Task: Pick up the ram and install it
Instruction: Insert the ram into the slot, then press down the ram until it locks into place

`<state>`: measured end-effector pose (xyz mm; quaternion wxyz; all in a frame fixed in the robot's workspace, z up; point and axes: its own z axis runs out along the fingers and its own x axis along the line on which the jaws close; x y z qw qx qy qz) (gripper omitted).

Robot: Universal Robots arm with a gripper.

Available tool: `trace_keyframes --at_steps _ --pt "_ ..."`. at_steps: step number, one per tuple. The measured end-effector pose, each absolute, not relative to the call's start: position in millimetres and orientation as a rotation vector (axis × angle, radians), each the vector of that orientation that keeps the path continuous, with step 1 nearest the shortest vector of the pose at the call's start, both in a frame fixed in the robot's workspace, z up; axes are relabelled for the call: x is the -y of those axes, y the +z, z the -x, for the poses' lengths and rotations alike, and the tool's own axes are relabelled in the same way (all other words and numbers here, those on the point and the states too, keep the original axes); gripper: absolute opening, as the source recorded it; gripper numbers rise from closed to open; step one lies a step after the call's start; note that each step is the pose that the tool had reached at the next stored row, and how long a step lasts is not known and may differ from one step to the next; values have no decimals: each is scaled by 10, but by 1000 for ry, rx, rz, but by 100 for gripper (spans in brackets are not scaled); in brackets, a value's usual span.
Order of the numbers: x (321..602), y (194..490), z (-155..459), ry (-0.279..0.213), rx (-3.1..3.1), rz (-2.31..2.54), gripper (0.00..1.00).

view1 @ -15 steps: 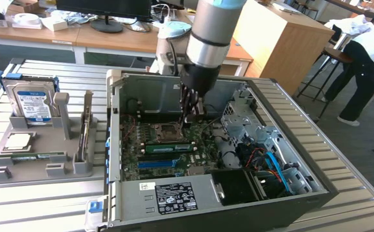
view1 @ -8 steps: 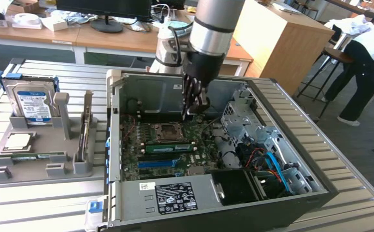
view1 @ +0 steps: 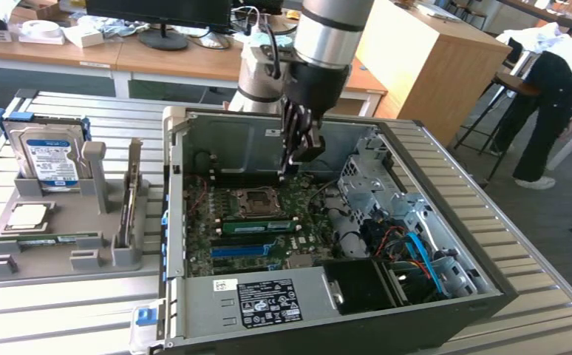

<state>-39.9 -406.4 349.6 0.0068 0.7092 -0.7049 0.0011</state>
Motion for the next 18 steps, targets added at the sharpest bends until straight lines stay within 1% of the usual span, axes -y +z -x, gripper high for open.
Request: trace_keyframes --at_steps 3,18 --pt "4060 3555 399 4 2210 -2214 25" --pt "4060 3561 399 3 2211 -2213 25"
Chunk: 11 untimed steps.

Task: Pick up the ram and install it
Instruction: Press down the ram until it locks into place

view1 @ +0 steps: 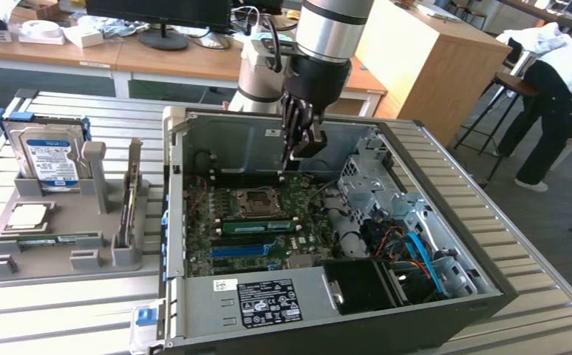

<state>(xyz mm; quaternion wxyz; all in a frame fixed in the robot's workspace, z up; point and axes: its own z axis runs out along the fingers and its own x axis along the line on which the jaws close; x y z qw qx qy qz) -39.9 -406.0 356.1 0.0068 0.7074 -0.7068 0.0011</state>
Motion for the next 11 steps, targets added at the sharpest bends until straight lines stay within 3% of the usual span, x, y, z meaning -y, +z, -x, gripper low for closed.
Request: trace_keyframes --at_steps 5,9,11 --pt "4060 3561 399 3 2211 -2213 25" --pt "4060 3561 399 3 2211 -2213 11" --pt "4060 3561 399 3 2211 -2213 10"
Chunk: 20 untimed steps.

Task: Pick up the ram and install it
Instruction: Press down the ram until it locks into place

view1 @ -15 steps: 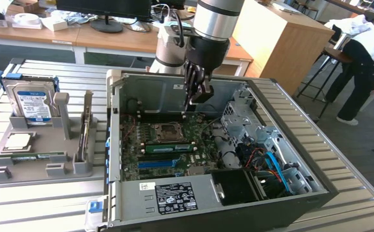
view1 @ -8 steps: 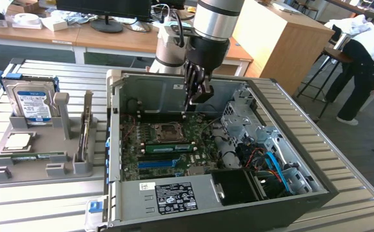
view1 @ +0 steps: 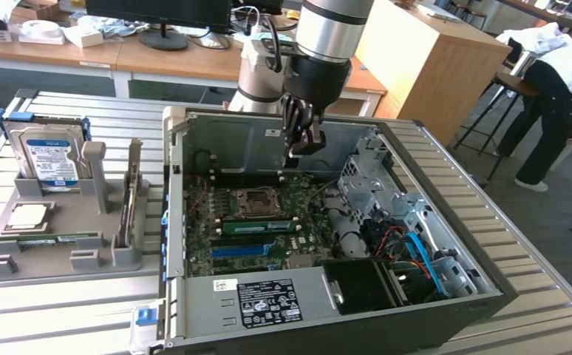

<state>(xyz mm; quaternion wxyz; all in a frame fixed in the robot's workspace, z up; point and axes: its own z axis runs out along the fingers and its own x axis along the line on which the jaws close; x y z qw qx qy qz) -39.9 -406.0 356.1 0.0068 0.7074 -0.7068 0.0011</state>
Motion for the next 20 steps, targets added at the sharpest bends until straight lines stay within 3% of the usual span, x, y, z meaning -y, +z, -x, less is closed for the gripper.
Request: trace_keyframes --at_steps 20 --pt "4060 3562 330 3 2211 -2213 10"
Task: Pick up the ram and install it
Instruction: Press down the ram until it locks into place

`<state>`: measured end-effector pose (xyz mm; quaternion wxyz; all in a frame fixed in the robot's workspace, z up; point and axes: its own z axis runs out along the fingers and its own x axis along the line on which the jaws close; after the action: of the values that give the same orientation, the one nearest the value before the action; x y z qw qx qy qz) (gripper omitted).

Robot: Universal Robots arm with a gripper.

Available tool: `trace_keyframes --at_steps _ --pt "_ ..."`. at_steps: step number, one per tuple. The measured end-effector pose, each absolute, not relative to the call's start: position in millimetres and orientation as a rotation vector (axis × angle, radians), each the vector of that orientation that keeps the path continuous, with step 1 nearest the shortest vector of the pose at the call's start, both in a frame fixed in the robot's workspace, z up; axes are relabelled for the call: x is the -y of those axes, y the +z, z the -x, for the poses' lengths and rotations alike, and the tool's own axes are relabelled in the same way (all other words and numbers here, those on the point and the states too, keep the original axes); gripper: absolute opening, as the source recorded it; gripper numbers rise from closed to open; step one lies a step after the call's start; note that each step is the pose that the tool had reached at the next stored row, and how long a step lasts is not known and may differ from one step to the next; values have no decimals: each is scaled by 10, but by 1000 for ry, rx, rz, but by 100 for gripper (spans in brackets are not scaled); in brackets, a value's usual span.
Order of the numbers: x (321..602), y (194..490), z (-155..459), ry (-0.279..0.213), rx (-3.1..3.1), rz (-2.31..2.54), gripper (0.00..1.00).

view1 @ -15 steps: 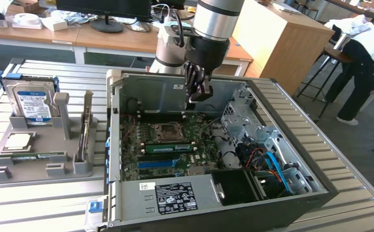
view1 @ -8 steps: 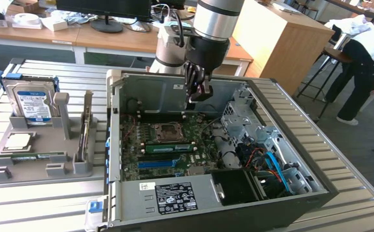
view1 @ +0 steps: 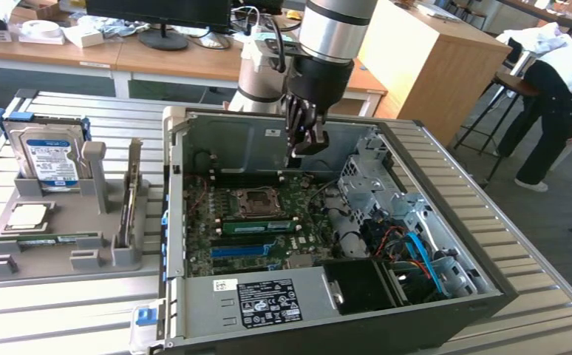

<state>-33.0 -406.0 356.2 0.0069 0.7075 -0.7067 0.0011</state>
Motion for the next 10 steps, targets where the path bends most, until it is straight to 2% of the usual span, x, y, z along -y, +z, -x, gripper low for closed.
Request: trace_keyframes --at_steps 10 --pt "4060 3561 155 3 2210 -2214 10"
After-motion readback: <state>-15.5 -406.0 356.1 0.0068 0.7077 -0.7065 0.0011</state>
